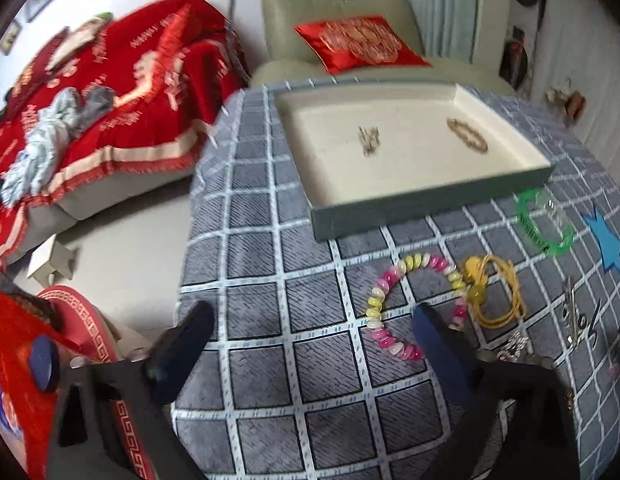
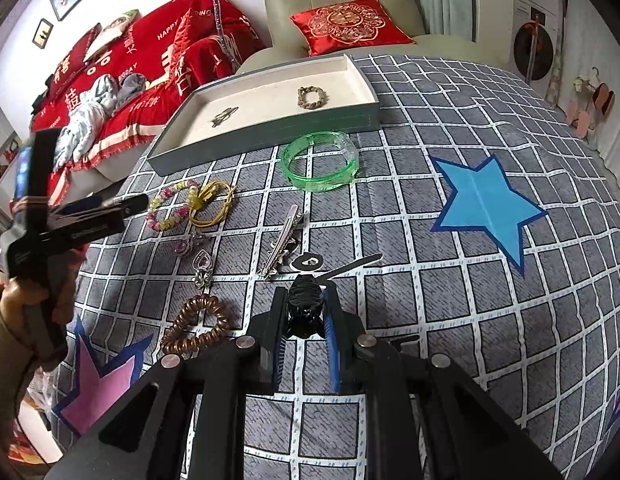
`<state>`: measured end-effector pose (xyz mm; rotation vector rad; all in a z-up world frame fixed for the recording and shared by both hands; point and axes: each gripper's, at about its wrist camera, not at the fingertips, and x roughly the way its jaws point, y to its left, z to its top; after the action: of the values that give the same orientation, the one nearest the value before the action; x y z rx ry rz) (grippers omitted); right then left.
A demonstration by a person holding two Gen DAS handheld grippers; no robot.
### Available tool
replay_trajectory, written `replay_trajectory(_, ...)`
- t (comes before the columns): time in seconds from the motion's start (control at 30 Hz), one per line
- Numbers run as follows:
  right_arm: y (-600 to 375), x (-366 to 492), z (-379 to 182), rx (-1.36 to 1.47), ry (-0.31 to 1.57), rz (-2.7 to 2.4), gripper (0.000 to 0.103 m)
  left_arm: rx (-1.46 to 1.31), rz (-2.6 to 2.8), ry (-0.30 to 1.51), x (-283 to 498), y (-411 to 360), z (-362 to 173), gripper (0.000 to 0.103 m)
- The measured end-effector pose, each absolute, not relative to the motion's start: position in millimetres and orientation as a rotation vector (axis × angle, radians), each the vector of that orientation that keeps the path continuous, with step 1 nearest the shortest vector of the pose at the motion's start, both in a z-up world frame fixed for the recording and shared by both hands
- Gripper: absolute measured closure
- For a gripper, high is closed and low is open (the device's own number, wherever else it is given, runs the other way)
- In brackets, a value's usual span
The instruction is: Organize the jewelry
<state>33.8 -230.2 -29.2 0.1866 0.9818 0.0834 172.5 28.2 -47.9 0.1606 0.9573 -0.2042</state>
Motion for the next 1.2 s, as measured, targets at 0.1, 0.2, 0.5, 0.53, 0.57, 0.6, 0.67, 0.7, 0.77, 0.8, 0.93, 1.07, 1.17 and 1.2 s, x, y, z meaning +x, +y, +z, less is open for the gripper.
replay_trajectory(0.1,-232,32,-27,0.188,0.977,0.078,0.084,0.204,-0.269,1.010,179,22,-58,0.020)
replay_trajectory(0.2,-235,31,-26,0.194,0.974,0.072,0.084,0.227,-0.340,1.013,179,16,-56,0.031)
replay_trajectory(0.5,-237,29,-19,0.202,0.954,0.068,0.084,0.167,-0.430,1.029,168,7,-51,0.078)
replay_trajectory(0.53,-237,28,-17,0.201,0.950,0.068,0.084,0.130,-0.430,1.022,164,10,-48,0.078)
replay_trajectory(0.57,-237,28,-16,0.199,0.946,0.069,0.084,0.097,-0.426,1.013,162,14,-45,0.078)
replay_trajectory(0.6,-238,28,-14,0.197,0.942,0.069,0.084,0.071,-0.419,1.004,159,17,-42,0.078)
replay_trajectory(0.67,-239,30,-11,0.201,0.936,0.070,0.084,0.037,-0.412,0.984,155,20,-34,0.078)
replay_trajectory(0.7,-240,31,-9,0.209,0.934,0.074,0.084,0.020,-0.413,0.971,154,22,-29,0.078)
replay_trajectory(0.77,-242,34,-7,0.226,0.930,0.080,0.084,0.000,-0.413,0.950,152,24,-20,0.078)
replay_trajectory(0.8,-242,36,-6,0.230,0.928,0.082,0.084,-0.010,-0.415,0.938,150,25,-14,0.078)
replay_trajectory(0.93,-241,43,1,0.218,0.917,0.096,0.084,-0.044,-0.409,0.900,152,28,6,0.078)
replay_trajectory(1.07,-239,59,18,0.195,0.891,0.123,0.084,-0.078,-0.389,0.867,158,29,29,0.078)
replay_trajectory(1.17,-241,83,34,0.210,0.873,0.161,0.084,-0.073,-0.373,0.837,168,27,49,0.078)
replay_trajectory(1.2,-241,90,37,0.212,0.869,0.169,0.084,-0.071,-0.368,0.830,171,26,55,0.078)
